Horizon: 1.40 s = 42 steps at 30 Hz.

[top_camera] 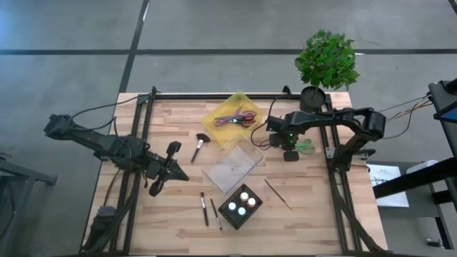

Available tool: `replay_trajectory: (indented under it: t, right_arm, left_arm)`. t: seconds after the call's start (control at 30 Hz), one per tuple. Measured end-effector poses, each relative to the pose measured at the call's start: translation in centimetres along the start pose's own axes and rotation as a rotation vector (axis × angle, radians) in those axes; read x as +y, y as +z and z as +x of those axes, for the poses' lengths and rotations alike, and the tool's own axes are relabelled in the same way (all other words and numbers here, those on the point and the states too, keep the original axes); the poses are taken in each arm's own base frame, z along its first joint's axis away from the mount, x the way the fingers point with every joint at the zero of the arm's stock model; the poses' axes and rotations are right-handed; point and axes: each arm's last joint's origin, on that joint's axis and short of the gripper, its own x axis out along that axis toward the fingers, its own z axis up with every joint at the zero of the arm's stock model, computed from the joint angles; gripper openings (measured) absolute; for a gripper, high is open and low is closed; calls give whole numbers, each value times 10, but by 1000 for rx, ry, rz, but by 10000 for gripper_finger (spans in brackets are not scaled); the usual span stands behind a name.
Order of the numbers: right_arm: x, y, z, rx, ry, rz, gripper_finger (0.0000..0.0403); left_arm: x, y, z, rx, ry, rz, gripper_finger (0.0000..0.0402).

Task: Pick & Place Paint Supplies
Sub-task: Put the green scissors into the yellow transparent bin

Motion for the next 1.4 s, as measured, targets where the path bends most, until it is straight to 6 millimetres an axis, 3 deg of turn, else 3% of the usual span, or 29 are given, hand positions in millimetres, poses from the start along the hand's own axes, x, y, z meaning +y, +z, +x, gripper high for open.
replay_trajectory:
  t: [0.23, 0.6, 0.77, 1.13, 1.4]
  right_arm:
    - [0, 0, 1, 7, -7, -2, 8]
    - [4, -8, -23, -72, -45, 115, 8]
    - [8, -18, -24, -7, -25, 196, 12]
    - [17, -40, -20, 68, 1, 303, 138]
    - [20, -44, -26, 44, -5, 346, 155]
  left_arm:
    - [0, 0, 0, 3, -2, 0, 14]
    - [0, 0, 0, 3, -2, -1, 14]
    - [0, 0, 0, 3, -3, -1, 14]
    - [0, 0, 0, 3, -3, -1, 14]
    - [0, 0, 0, 3, -5, -4, 14]
